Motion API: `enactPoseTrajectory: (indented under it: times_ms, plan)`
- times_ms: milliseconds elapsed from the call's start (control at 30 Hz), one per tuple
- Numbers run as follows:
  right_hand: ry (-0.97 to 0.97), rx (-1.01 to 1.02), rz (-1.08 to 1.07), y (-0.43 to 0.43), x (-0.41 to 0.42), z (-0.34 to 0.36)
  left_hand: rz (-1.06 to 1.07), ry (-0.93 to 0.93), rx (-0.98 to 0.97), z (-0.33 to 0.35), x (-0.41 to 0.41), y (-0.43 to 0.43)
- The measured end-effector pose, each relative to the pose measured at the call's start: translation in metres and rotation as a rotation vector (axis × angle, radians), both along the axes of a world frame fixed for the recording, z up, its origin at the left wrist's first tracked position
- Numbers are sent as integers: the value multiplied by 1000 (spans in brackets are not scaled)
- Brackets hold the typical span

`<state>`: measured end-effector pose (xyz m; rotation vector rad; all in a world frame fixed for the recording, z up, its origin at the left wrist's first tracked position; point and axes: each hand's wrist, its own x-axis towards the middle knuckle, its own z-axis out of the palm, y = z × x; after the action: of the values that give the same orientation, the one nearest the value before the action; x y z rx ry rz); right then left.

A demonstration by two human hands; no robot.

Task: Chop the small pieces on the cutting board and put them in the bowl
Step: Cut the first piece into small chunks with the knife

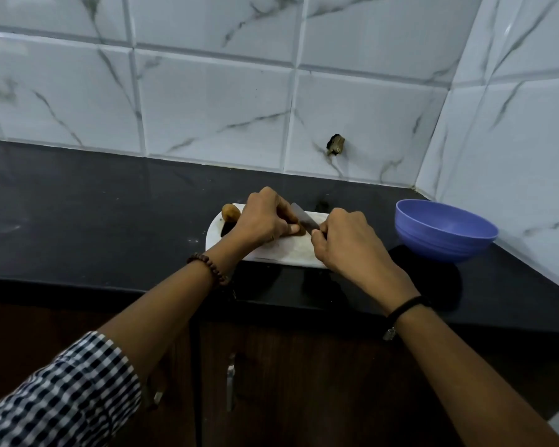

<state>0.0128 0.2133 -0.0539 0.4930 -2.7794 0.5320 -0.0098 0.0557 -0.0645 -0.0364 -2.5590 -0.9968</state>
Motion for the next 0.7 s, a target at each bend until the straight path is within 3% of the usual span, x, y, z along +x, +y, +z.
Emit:
enactPoseTrajectory:
  times_ms: [700]
  plan:
    - [-134, 165, 50, 42, 56, 24, 8, 46, -35, -7, 2, 5]
